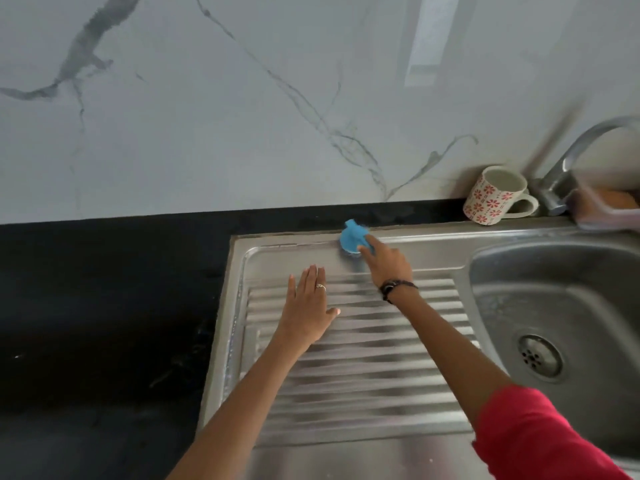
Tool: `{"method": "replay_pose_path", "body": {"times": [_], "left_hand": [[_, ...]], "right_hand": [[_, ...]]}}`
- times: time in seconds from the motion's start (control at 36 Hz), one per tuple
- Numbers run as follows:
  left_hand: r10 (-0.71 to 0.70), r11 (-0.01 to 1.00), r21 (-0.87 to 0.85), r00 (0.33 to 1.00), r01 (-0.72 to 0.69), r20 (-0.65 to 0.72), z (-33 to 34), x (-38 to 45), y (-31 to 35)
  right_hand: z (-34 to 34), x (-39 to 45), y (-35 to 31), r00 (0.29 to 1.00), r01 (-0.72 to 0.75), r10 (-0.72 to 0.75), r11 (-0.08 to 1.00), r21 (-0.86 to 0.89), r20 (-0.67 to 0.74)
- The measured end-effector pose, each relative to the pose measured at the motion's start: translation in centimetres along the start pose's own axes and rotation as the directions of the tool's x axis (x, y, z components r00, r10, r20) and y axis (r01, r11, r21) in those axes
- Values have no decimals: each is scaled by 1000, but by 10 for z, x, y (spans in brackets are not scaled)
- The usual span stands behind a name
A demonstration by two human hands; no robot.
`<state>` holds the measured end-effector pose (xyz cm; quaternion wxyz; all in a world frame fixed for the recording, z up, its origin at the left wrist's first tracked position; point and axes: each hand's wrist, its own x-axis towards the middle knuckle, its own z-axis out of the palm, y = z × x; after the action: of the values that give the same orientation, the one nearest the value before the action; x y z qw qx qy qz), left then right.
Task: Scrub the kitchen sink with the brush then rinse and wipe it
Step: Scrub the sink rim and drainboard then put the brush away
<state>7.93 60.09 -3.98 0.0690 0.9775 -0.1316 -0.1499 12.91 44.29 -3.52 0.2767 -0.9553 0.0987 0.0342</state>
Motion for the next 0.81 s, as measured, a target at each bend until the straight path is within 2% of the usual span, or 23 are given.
{"method": "replay_pose_path", "body": {"times": [0.14,0.22,0.31,0.44,0.58,0.72,0.81], "left_hand": [[50,998,-35,999,-50,-7,6,16,43],[62,997,-47,998,-63,-15,7,29,69],[57,997,-59,998,-57,-8,8,42,93],[-8,999,-45,1000,9,10,8,56,130],[-64,998,-15,997,65,34,13,58,160],[-69,997,-35,997,70,29,9,58,185],[-39,997,-67,999,40,19,4,61,204]], "right_hand": [[-75,5,114,945,-283,287,958,43,-160],[-102,15,147,915,-347,353,935,69,-196],[-98,18,143,943,-292,299,954,71,-142],[-67,22,108,996,-85,85,995,61,-2],[-66,26,105,986,136,-133,991,-18,103],[-103,32,161,997,69,-68,997,-41,35],[-128,29,198,1000,-22,21,1000,11,8]]}}
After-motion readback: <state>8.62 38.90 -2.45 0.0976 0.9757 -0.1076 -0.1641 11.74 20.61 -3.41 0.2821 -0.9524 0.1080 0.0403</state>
